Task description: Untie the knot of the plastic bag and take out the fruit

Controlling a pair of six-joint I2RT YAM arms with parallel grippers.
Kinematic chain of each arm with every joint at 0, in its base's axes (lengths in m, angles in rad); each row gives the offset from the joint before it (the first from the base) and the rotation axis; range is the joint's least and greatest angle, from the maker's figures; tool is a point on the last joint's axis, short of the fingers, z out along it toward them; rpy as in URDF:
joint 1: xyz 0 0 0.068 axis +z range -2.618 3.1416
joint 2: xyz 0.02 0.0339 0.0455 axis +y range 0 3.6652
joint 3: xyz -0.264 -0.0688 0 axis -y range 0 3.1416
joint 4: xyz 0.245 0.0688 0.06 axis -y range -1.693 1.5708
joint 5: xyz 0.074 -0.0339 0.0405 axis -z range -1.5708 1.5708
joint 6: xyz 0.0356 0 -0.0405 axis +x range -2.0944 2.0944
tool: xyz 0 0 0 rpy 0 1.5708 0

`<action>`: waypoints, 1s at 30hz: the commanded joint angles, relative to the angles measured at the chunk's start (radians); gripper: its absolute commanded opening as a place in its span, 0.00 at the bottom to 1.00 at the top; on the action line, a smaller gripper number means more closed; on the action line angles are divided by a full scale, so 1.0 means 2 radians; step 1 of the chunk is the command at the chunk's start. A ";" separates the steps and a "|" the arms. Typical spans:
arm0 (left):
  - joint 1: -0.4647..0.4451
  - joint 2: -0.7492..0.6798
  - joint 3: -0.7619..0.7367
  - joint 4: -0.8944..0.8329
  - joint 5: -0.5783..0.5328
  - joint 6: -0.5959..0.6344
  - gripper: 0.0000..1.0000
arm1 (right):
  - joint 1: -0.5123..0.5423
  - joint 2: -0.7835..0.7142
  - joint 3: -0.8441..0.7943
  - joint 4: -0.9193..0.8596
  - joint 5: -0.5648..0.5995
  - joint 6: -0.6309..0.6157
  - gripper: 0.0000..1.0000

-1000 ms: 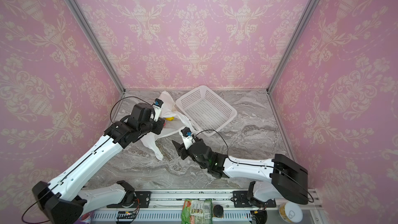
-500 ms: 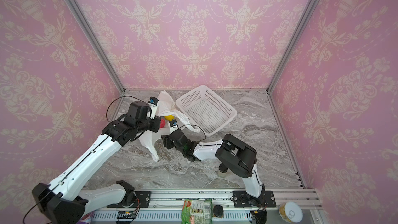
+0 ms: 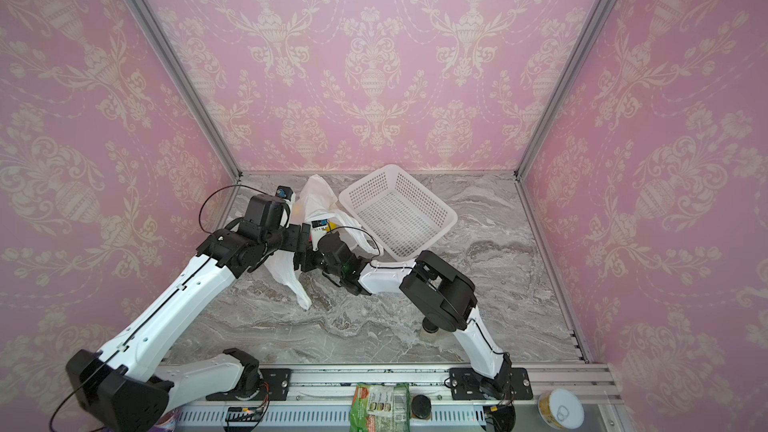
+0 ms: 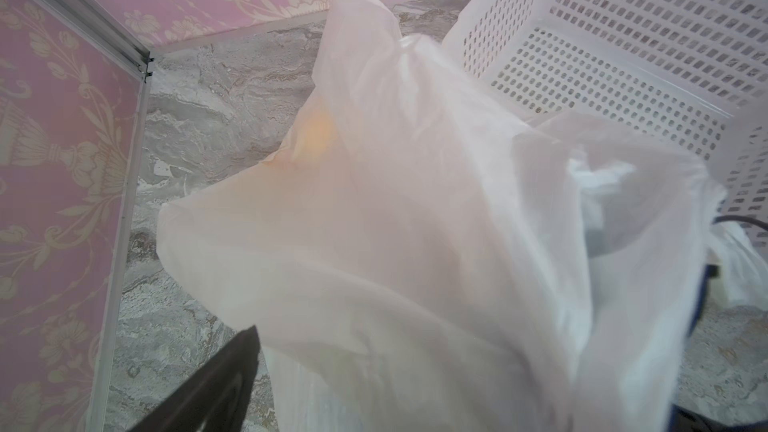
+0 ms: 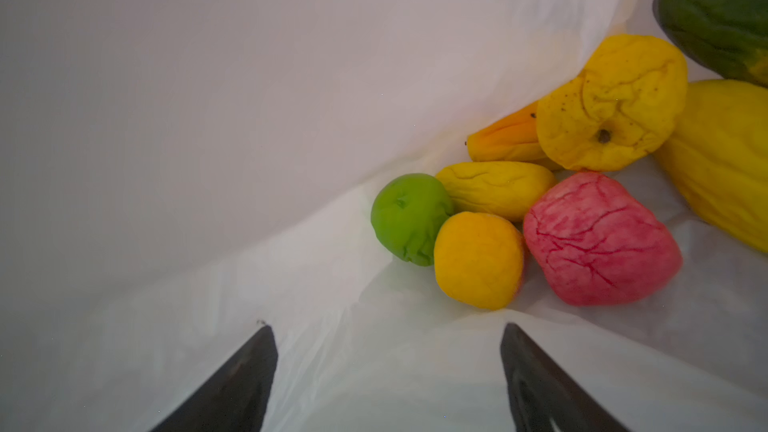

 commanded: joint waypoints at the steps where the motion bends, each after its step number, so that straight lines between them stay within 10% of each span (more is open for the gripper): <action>1: 0.005 0.014 0.004 -0.024 -0.022 -0.014 0.99 | -0.008 0.018 0.030 0.013 -0.030 0.026 0.84; 10: 0.028 0.038 0.011 -0.034 0.021 -0.021 0.92 | -0.038 0.020 0.065 0.009 -0.043 0.061 0.81; 14: 0.039 0.050 0.018 -0.039 0.038 -0.020 0.20 | -0.032 -0.004 0.043 -0.028 -0.007 0.028 0.80; 17: 0.040 0.049 0.021 -0.039 0.039 -0.019 0.00 | -0.026 -0.014 0.011 -0.055 0.036 0.014 0.80; 22: 0.041 0.039 0.024 -0.038 0.032 -0.016 0.00 | -0.031 -0.017 -0.021 -0.114 0.133 -0.018 0.81; 30: 0.041 0.011 0.018 -0.025 0.069 -0.005 0.00 | -0.040 0.031 0.075 -0.196 0.129 -0.099 0.83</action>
